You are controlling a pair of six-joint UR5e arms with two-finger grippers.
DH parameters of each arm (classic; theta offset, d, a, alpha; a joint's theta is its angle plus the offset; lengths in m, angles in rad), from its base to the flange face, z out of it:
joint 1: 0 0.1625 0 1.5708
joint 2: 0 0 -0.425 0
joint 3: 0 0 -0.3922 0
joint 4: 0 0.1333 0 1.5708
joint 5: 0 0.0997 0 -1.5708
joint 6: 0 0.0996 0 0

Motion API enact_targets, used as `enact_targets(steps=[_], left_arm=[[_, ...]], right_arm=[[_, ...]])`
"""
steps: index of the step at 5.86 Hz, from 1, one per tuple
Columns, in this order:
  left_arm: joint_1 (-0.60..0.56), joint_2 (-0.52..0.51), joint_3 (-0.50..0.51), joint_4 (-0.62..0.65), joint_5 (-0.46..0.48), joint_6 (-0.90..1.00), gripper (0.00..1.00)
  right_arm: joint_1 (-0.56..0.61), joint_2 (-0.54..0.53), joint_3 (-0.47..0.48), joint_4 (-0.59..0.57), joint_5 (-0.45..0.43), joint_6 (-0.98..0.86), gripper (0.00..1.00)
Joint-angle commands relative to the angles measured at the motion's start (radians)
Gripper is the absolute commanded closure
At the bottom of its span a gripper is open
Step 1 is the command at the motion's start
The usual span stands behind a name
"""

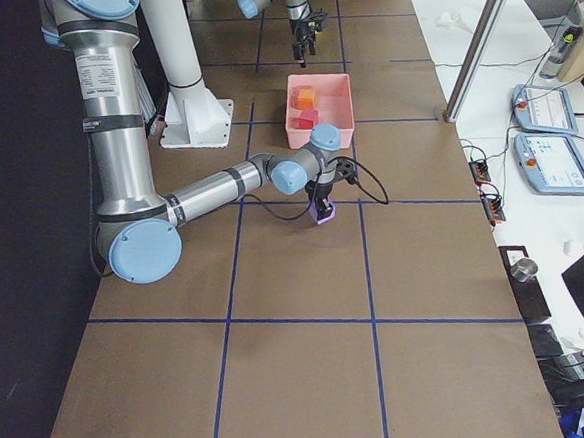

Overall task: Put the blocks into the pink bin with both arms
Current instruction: 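Grasp the purple cube with the right gripper while the left gripper withdraws, then carry the purple cube into the bin while the left gripper grasps the yellow-green cube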

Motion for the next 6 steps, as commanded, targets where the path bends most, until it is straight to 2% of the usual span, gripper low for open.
enact_targets(steps=[1,3,4,5,6], left_arm=[[-0.165,0.126,0.011,-0.012,-0.117,0.337,0.0],[-0.289,0.293,0.014,-0.065,-0.171,0.54,0.0],[-0.325,0.365,0.016,-0.107,-0.202,0.611,0.0],[-0.34,0.441,0.027,-0.177,-0.211,0.651,0.0],[-0.346,0.51,0.098,-0.342,-0.211,0.654,0.0]], right_arm=[[-0.053,0.188,0.046,-0.18,0.001,0.252,0.63],[-0.145,0.383,0.044,-0.32,-0.046,0.498,0.62],[-0.21,0.466,0.015,-0.35,-0.138,0.607,0.59],[-0.252,0.547,-0.057,-0.35,-0.197,0.691,0.52],[-0.271,0.615,-0.132,-0.35,-0.212,0.741,0.14]])
